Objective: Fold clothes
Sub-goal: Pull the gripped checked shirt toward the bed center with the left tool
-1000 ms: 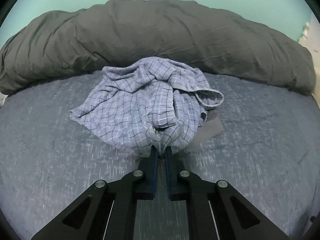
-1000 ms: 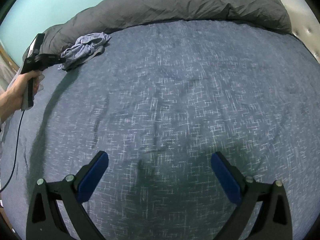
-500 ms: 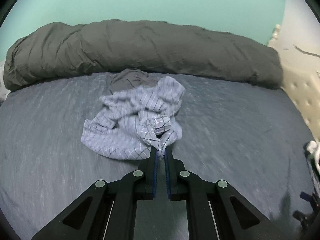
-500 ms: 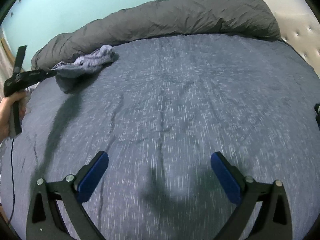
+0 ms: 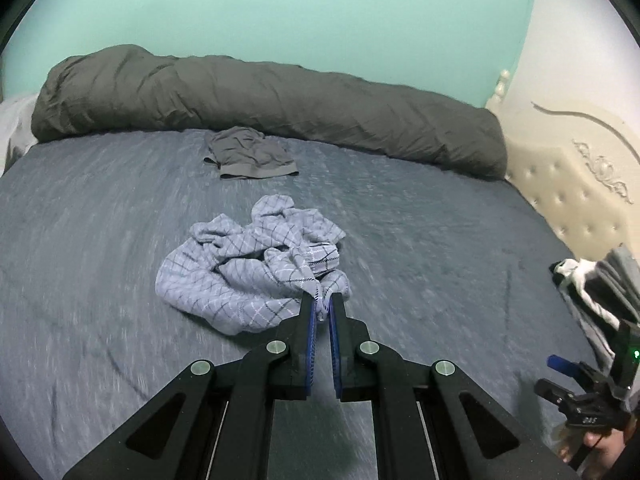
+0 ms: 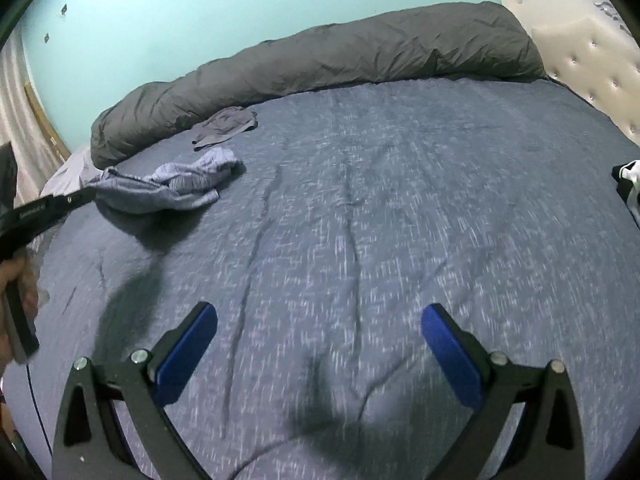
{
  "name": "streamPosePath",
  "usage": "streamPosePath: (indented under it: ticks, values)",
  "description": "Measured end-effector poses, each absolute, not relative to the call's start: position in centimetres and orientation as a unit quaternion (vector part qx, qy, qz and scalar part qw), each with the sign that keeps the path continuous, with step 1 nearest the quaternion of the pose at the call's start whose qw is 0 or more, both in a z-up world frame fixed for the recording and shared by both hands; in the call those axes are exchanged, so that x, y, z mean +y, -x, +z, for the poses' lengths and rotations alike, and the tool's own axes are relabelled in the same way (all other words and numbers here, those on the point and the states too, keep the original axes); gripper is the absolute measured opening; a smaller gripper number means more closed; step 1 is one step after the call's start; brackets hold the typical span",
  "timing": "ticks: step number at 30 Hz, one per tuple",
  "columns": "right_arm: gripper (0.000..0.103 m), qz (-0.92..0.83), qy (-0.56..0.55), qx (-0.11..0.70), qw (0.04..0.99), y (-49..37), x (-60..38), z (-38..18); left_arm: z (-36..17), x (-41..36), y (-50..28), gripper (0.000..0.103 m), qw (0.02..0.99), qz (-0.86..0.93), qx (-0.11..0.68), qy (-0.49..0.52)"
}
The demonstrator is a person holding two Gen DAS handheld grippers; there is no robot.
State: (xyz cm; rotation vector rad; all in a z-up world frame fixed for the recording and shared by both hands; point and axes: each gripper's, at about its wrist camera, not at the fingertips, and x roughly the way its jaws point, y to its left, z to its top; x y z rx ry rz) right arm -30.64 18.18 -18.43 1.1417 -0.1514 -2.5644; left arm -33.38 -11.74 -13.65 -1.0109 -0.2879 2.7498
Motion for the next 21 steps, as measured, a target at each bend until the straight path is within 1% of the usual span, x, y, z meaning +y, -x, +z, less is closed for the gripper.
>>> streamPosePath:
  ticks: [7, 15, 21]
  values:
    - [0.103, -0.908, -0.382, -0.048, 0.167, 25.2, 18.8, -15.5, -12.2, -9.8, 25.2, 0.007, 0.101, 0.935, -0.12, 0.318]
    - [0.103, -0.897, -0.401, -0.064, 0.177, 19.5, 19.3, -13.5, -11.9, -7.2, 15.8, 0.007, 0.118, 0.927, -0.149, 0.322]
    - [0.103, -0.89, -0.411, -0.071, 0.186, 16.9, 18.5, -14.2, -13.1, -7.4, 10.4, 0.007, 0.121, 0.923, -0.173, 0.323]
